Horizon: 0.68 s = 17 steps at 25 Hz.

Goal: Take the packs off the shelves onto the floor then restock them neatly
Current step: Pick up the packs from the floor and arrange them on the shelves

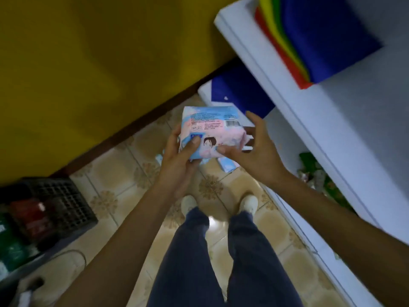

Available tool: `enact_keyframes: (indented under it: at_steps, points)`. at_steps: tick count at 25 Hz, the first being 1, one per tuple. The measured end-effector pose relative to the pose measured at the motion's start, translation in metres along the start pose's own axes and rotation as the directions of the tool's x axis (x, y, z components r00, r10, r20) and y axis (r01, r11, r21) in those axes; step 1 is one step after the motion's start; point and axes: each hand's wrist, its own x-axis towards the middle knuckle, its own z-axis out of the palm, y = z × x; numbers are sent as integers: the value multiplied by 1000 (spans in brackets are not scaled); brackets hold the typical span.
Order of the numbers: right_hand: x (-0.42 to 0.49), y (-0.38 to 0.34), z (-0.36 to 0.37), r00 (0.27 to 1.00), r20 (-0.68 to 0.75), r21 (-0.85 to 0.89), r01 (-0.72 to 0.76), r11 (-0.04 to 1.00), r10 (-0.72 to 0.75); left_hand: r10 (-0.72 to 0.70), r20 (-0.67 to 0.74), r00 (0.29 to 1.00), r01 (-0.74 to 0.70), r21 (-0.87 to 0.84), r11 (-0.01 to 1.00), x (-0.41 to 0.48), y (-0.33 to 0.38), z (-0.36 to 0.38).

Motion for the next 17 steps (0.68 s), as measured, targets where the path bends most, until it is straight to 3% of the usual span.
enact_keyframes:
  at_steps: [3,6,8,10,13,15,17]
  points:
    - [-47,-35,-29,981,-176,171,116,979,-85,28,147,989,-42,93,995,-25,32,51]
    - [-92,-48,-64,920,-355,134,229,964,-169,47,322,946,-126,231,965,-42,39,96]
    - [-129,-45,-87,838,-508,77,273,959,-198,54,450,891,-256,401,880,-57,36,131]
    - [-166,-37,-108,718,-638,-107,278,955,-280,86,569,818,-427,501,752,-75,28,170]
    - [-233,-19,-134,511,-762,-341,209,917,-399,132,759,638,-652,442,616,-118,6,223]
    - [-280,-11,-146,396,-825,-342,218,914,-403,152,877,455,-828,355,433,-150,-14,252]
    - [-328,-3,-157,345,-881,-241,264,934,-324,161,941,298,-931,248,269,-185,-36,277]
